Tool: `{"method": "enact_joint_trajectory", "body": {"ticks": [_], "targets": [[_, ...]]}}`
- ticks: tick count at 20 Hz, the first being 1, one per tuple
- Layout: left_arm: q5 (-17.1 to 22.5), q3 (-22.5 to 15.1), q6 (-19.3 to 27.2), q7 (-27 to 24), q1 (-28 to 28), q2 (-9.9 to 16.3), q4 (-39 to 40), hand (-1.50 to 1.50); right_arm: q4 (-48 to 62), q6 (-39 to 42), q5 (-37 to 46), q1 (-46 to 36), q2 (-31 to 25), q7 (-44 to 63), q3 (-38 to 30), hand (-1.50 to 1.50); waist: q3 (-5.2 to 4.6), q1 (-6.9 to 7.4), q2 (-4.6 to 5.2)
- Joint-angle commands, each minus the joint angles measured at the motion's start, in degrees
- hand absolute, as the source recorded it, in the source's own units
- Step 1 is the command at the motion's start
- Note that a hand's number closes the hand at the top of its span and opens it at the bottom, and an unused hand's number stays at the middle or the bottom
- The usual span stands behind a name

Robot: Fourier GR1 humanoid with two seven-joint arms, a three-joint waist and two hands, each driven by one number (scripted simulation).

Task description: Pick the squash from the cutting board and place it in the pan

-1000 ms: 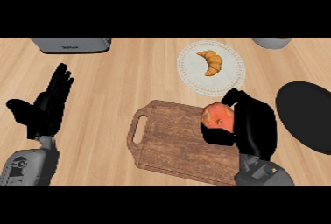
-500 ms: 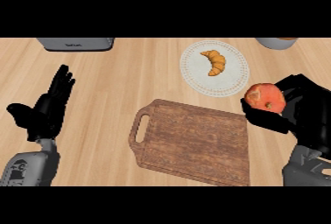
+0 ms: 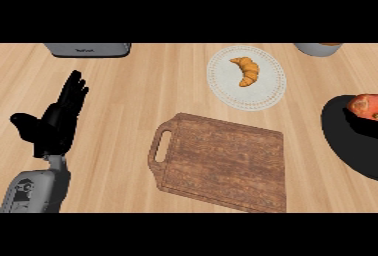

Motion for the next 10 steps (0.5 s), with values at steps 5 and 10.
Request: {"method": "enact_joint_trajectory", "body": {"ticks": [5, 10], "targets": [[-1.72, -2.21, 1.91, 3.73, -2.62, -1.82, -1.60, 0.00, 31.89, -9.91, -0.02, -7.97, -13.02, -15.12, -9.03, 1.50, 0.12, 1.36, 0.28], [-1.21, -0.80, 0.06, -3.59, 0.17, -1.49, 2.83, 0.00, 52.03, -16.36, -2.53, -15.84, -16.30, -24.90, -11.79, 1.50, 0.14, 1.94, 0.60]]}}
